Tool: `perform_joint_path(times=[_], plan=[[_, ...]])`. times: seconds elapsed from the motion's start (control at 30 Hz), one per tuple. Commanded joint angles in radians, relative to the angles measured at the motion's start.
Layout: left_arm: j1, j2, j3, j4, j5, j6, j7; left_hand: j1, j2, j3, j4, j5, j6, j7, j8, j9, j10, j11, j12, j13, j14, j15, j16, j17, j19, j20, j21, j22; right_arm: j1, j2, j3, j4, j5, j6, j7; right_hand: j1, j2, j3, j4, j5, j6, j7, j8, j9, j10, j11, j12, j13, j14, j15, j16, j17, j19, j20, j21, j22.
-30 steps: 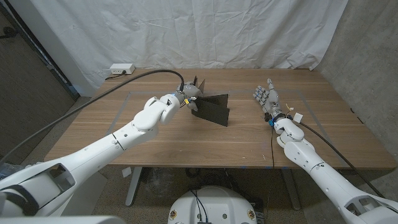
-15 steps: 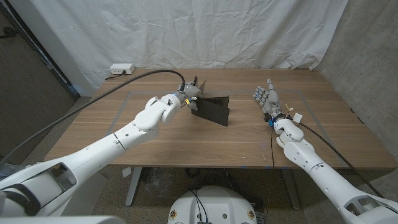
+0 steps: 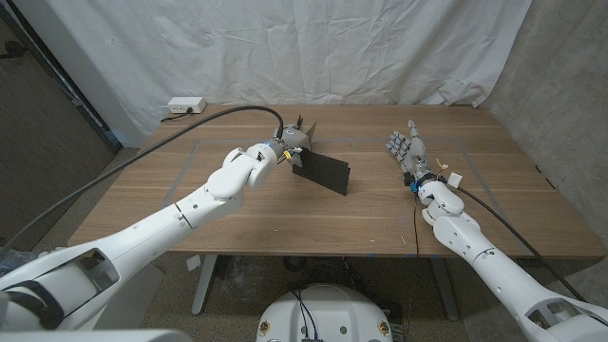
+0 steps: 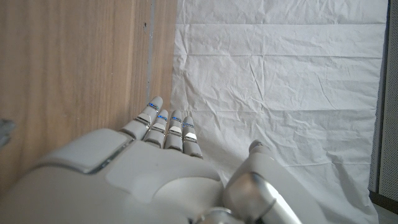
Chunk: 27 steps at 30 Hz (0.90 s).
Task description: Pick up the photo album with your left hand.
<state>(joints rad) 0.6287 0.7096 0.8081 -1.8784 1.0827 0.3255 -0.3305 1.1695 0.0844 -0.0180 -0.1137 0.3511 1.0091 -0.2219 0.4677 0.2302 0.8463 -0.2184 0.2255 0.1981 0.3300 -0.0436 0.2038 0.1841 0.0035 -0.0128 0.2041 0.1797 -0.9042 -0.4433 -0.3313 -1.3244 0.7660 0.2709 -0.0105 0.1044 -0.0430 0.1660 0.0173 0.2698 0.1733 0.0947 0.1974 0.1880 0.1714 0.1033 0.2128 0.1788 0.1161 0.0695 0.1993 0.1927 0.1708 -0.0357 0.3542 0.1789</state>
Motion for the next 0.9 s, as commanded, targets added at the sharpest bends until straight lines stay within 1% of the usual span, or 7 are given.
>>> perform_joint_path(times=[0.03,0.13,0.17,0.27,0.77,0.87,0.9], plan=[[0.004,-0.006,-0.007,-0.01,-0.01,0.009,0.003,0.011,0.001,-0.011,0.002,-0.008,0.029,0.004,0.022,0.006,0.037,0.0,0.002,0.005,0.02,-0.156,0.005,0.006,0.009,0.001,0.003,0.001,-0.001,-0.006,0.003,-0.004,0.003,-0.005,0.003,0.004,0.008,-0.004,-0.002,-0.003,-0.002,-0.001,0.001,0.002,0.007,0.002,-0.004,0.005,0.006,0.0,0.0,0.005,0.008,-0.004,-0.007,0.005],[0.0,-0.004,0.001,-0.012,0.01,0.015,-0.006,0.009,0.002,-0.015,0.005,-0.013,0.041,0.007,0.033,0.007,0.053,-0.002,0.004,0.009,0.031,-0.156,0.008,0.007,0.011,0.005,0.003,0.002,-0.001,-0.007,0.004,-0.004,0.004,-0.006,0.003,0.004,0.008,-0.004,-0.002,-0.003,-0.002,-0.001,0.001,0.002,0.006,0.002,-0.004,0.005,0.006,0.0,0.0,0.005,0.008,-0.004,-0.007,0.005],[0.0,-0.004,-0.001,-0.012,0.004,0.013,-0.009,0.012,-0.008,-0.022,0.004,-0.02,0.056,0.006,0.047,0.009,0.076,-0.002,0.008,0.015,0.043,-0.157,0.01,0.01,0.013,0.004,0.004,0.003,-0.001,-0.007,0.005,-0.004,0.004,-0.006,0.004,0.004,0.008,-0.004,-0.002,-0.003,-0.001,-0.001,0.001,0.002,0.006,0.002,-0.004,0.005,0.006,0.0,0.0,0.005,0.008,-0.004,-0.008,0.005],[0.001,-0.004,-0.002,-0.015,0.009,0.017,-0.008,0.012,-0.006,-0.024,0.006,-0.023,0.062,0.012,0.051,0.004,0.089,-0.002,0.011,0.019,0.054,-0.159,0.014,0.013,0.014,0.002,0.004,0.003,-0.001,-0.008,0.005,-0.004,0.005,-0.008,0.004,0.004,0.009,-0.005,-0.002,-0.003,-0.002,-0.001,0.001,0.002,0.007,0.003,-0.004,0.005,0.006,0.0,0.0,0.005,0.009,-0.004,-0.008,0.005],[0.009,-0.001,-0.016,-0.037,0.011,0.029,-0.001,0.017,-0.011,-0.031,0.006,-0.03,0.081,0.016,0.065,-0.002,0.117,-0.002,0.015,0.027,0.073,-0.16,0.019,0.018,0.016,0.0,0.004,0.004,-0.009,-0.01,0.007,-0.012,0.007,-0.005,0.005,0.004,0.009,-0.007,-0.003,-0.004,-0.001,-0.001,0.001,0.002,0.007,0.001,-0.004,0.005,0.006,0.001,0.0,0.005,0.01,-0.004,-0.012,0.006],[0.009,0.001,-0.017,-0.045,0.017,0.032,-0.003,0.012,0.001,-0.035,0.016,-0.035,0.105,0.028,0.076,-0.011,0.147,-0.002,0.021,0.034,0.082,-0.164,0.018,0.018,0.017,0.002,0.004,0.004,-0.01,-0.01,0.007,-0.011,0.008,-0.004,0.006,0.004,0.009,-0.007,-0.003,-0.004,-0.002,-0.001,0.001,0.002,0.007,0.001,-0.004,0.005,0.007,0.001,0.0,0.005,0.01,-0.003,-0.013,0.006],[0.009,0.001,-0.018,-0.048,0.019,0.033,-0.005,0.015,0.01,-0.034,0.019,-0.037,0.124,0.026,0.084,-0.014,0.158,-0.002,0.021,0.037,0.087,-0.164,0.017,0.018,0.018,-0.003,0.004,0.004,-0.01,-0.009,0.007,-0.011,0.008,-0.003,0.006,0.004,0.009,-0.007,-0.003,-0.004,-0.002,-0.001,0.001,0.002,0.007,0.001,-0.004,0.005,0.007,-0.001,0.0,0.005,0.011,-0.003,-0.013,0.006]])
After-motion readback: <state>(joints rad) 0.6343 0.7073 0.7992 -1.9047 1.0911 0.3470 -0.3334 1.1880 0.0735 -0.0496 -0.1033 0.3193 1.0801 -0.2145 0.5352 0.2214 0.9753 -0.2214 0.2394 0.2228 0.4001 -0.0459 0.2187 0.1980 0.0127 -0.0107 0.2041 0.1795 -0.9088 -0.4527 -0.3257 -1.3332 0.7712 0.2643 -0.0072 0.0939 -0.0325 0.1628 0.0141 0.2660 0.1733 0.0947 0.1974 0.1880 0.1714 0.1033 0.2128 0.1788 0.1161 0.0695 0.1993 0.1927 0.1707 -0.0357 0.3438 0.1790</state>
